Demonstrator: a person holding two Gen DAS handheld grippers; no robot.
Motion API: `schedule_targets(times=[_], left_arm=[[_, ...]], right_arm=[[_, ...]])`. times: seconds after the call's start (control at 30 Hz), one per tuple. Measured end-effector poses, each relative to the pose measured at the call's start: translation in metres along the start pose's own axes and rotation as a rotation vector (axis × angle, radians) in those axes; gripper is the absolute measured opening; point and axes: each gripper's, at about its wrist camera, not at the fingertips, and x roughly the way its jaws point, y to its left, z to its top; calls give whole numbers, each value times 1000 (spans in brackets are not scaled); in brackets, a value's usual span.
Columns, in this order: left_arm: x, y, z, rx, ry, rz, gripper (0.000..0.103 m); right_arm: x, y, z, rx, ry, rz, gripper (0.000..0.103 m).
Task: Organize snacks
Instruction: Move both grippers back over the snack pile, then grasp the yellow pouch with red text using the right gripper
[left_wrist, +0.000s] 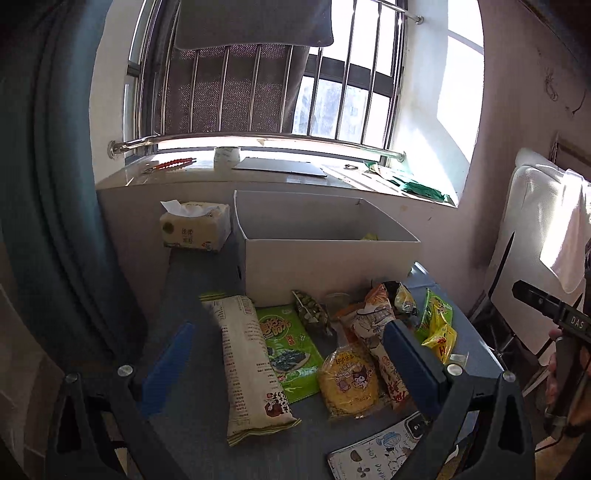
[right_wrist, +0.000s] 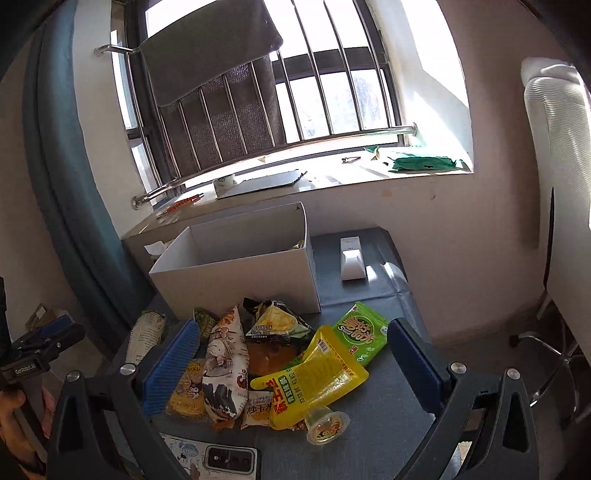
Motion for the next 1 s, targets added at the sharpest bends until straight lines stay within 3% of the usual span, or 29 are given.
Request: schedule_targets(times=[0.07, 0.3, 0.4, 0.53, 0.7, 0.83, 0.9, 0.93, 1.0], left_arm=[[-3, 4, -11, -14, 1, -17, 103], [-3, -3, -25, 50, 18, 44, 103], [-1, -5, -27, 70, 26, 35, 103], [2, -5, -28, 75, 32, 31, 103], [-1, -1, -28, 63, 17, 26, 103], [2, 9, -30, 24, 31, 14, 103], [4, 13, -32, 13, 39, 17, 103], [4, 14, -32, 11, 40, 19, 103], [4, 17, -34, 10, 38, 26, 103]], right_arm=[[0, -9, -24, 20, 32, -3, 103], [29, -26, -70, 67, 199, -26, 103], [44, -34, -72, 136, 227, 12, 103], [75, -43, -63, 278, 265, 136, 103], [129, -56, -54, 400, 404, 125, 103], [145, -46, -43, 365, 418, 95, 102], [148, -41, -42, 351, 424, 92, 66], [146, -41, -42, 349, 410, 98, 63], [139, -39, -42, 333, 383, 107, 44]])
